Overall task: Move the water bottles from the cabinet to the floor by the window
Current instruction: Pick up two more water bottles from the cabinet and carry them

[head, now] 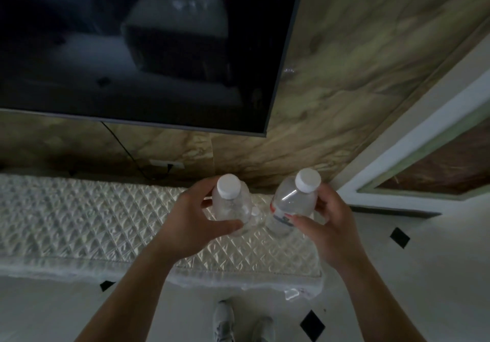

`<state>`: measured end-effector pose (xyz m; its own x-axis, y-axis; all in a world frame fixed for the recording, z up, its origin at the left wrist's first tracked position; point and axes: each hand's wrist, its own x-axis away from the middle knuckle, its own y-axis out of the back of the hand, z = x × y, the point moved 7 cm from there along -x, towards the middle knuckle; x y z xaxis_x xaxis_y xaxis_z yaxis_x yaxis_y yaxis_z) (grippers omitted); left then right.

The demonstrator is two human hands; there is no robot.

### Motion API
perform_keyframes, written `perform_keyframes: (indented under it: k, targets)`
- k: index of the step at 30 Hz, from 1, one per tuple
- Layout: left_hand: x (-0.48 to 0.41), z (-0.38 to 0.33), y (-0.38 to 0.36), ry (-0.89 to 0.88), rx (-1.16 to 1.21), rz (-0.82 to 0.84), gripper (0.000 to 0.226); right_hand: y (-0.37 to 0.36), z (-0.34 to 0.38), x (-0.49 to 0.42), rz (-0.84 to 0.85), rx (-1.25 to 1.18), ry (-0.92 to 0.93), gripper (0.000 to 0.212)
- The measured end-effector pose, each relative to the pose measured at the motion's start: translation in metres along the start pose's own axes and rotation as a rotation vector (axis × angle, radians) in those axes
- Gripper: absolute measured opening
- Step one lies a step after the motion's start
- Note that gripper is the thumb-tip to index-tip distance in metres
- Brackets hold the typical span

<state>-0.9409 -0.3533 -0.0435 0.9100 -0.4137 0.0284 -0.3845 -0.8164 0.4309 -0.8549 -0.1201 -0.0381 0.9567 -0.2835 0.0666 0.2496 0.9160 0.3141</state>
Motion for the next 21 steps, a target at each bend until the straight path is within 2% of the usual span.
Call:
perform_keyframes:
  k: [8,21]
  targets:
    - [0.011,-0.031,0.03,-0.006,0.012,-0.034,0.072,0.0,0.05,0.001,0.074,-0.033,0.107,0.049]
    - [0.039,-0.075,0.043,-0.036,0.04,-0.092,0.071,0.005,0.086,0.014,0.153,0.0,0.195,0.048]
